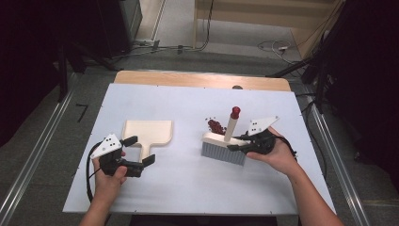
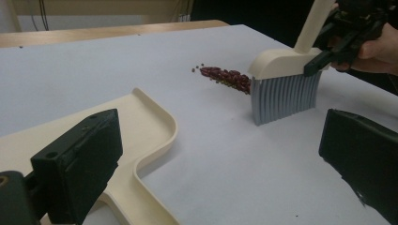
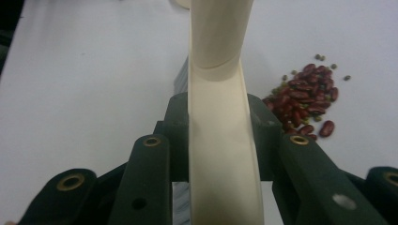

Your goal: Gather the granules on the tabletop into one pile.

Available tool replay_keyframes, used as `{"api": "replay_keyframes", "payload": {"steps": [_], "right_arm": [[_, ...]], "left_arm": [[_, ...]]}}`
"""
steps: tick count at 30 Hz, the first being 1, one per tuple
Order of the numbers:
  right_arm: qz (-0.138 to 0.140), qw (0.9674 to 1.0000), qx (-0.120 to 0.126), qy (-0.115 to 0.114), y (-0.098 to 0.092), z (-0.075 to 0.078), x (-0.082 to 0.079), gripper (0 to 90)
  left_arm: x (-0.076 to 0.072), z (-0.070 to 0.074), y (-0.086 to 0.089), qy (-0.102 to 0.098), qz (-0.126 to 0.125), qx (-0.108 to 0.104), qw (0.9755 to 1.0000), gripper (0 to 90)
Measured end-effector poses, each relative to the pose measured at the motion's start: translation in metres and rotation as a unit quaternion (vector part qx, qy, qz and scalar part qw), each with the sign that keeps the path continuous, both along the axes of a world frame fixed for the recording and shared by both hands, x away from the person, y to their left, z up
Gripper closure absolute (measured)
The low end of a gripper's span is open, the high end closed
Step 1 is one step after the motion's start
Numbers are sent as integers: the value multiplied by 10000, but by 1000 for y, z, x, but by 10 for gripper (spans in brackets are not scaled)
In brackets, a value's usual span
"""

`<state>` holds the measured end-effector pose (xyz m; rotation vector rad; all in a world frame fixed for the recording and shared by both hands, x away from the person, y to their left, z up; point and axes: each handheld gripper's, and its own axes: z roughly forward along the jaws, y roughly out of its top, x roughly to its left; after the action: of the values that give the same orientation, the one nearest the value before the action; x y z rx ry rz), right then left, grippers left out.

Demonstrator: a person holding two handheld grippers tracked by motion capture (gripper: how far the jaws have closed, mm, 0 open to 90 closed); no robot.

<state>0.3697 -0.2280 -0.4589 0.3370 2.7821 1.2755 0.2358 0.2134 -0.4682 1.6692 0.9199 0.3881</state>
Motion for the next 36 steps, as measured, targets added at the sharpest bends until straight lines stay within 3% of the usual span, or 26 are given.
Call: {"api": "replay_keyframes", "payload": {"steps": [9,18,36], "right_arm": [[-138,9999,21,24,5,-2,25,658],[-92,9998,-37,-191,11,2,44,658],[-294,9996,21,34,18,2,73,658]], "left_arm": [[0,0,0,0,-10,6,10000,3],[0,0,-1,10,-20,24,10000,3],[0,0,1,6,15,3,10000,3]]}}
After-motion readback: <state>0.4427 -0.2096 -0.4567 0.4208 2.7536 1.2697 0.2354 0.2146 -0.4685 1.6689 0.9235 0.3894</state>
